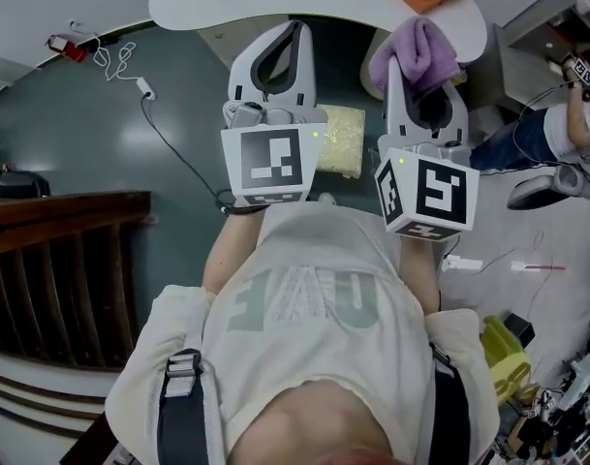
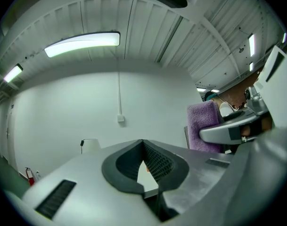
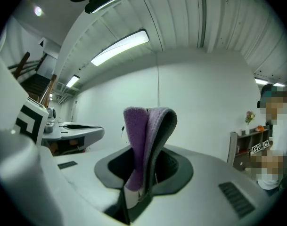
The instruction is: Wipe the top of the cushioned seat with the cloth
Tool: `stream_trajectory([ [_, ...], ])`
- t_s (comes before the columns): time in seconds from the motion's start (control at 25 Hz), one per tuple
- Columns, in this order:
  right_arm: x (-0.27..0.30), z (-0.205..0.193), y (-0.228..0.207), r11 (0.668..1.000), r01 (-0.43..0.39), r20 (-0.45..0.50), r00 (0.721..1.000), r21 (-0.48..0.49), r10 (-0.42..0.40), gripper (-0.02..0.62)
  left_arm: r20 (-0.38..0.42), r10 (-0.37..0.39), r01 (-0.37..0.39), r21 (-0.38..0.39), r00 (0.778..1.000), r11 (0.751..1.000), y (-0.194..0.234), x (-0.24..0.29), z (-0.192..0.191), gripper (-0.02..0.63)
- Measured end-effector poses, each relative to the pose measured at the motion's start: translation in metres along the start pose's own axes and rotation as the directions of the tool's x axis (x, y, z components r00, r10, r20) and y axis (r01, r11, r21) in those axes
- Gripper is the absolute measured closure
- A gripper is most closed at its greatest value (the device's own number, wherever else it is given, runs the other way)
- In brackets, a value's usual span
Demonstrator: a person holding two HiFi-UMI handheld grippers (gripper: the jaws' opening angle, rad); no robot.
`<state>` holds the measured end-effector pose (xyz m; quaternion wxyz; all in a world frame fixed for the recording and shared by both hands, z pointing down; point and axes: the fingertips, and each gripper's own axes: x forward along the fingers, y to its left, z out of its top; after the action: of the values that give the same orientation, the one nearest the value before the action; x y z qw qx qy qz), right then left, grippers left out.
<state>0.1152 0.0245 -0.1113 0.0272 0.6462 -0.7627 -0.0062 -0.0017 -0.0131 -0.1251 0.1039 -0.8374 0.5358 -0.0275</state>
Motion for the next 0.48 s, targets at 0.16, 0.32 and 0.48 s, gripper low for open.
stream_trajectory([
  [0.16,-0.003,0.003,-0.001,1.0,-0.009,0.015,1.0,-0.001,0.009,0.497,-0.005,0.006,-0.006,-0.003,1.0,1.0,-0.001,0.0,0.0,0.598],
  [0.32,-0.006,0.005,-0.003,1.0,-0.007,0.02,1.0,0.007,0.007,0.497,-0.014,-0.001,0.001,-0.008,1.0,1.0,-0.007,-0.004,-0.001,0.598],
  [0.48,-0.013,0.007,0.0,1.0,-0.018,0.03,0.999,0.011,0.017,0.497,-0.02,-0.01,0.01,-0.004,1.0,1.0,-0.013,-0.012,0.0,0.598],
])
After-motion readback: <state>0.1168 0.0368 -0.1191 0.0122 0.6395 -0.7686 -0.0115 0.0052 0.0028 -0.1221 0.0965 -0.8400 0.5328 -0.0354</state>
